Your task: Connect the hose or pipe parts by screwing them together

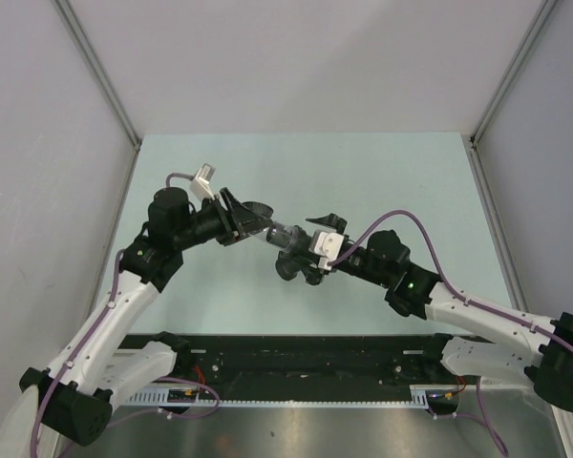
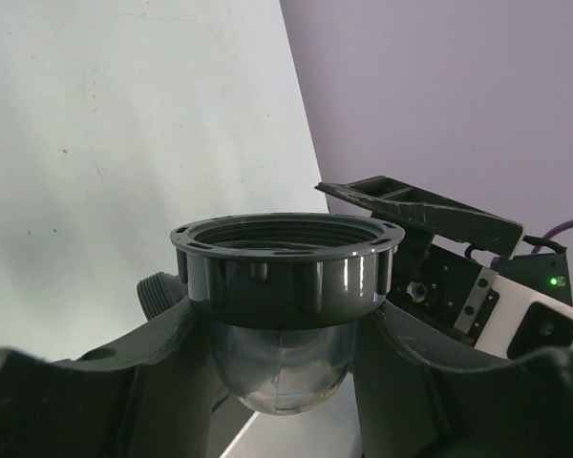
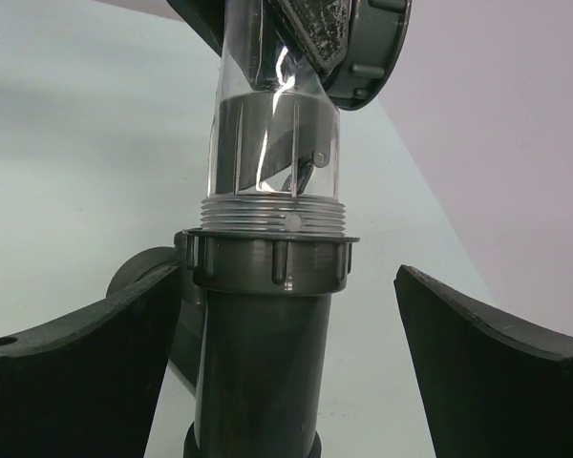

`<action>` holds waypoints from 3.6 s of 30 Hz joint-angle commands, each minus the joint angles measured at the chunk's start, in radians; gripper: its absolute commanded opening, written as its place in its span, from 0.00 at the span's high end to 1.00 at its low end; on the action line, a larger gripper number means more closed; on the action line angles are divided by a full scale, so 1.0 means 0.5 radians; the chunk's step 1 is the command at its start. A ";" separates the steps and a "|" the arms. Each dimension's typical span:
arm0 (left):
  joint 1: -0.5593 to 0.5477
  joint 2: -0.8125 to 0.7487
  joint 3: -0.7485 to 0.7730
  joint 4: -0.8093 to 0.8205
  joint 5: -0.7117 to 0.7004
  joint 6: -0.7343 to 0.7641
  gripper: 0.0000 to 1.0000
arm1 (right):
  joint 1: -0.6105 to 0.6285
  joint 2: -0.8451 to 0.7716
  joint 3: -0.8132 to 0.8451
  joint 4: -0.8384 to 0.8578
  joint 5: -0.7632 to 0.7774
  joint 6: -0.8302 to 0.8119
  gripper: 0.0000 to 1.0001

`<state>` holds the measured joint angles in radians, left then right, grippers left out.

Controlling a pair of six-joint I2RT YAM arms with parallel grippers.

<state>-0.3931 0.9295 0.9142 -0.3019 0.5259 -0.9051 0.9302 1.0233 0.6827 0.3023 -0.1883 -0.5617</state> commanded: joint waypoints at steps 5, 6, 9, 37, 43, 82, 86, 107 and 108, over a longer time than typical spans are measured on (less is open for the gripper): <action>0.010 -0.046 0.068 0.092 0.096 -0.163 1.00 | 0.017 0.110 0.064 0.312 -0.038 0.062 0.22; 0.010 -0.046 0.062 0.092 0.111 -0.160 1.00 | 0.017 0.125 0.073 0.337 -0.056 0.080 0.28; 0.010 -0.058 0.043 0.098 0.123 -0.074 1.00 | 0.017 0.147 0.083 0.346 -0.114 0.126 0.60; 0.004 0.007 -0.552 1.491 0.732 1.084 1.00 | -0.508 0.092 0.344 -0.174 -1.312 1.102 0.33; 0.004 -0.208 -0.601 1.402 0.250 0.731 1.00 | -0.431 -0.138 0.340 -0.350 -0.714 0.805 0.01; 0.004 -0.567 -0.129 0.684 0.080 0.506 1.00 | 0.134 -0.151 0.208 -0.126 0.165 -0.193 0.00; 0.004 -0.537 -0.159 0.702 0.166 0.607 1.00 | 0.079 -0.092 0.267 -0.261 -0.012 -0.116 0.09; 0.013 -0.230 -0.475 1.171 1.752 2.166 1.00 | -0.535 -0.037 0.426 -0.464 -1.976 1.040 1.00; 0.013 -0.212 -0.475 1.168 1.780 2.187 1.00 | -0.538 -0.034 0.423 -0.448 -2.004 1.077 1.00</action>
<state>-0.3885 0.7811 0.6876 0.2932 1.2438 0.0097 0.6609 1.0214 0.8246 -0.0494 -0.9619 -0.1757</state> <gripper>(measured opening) 0.539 0.555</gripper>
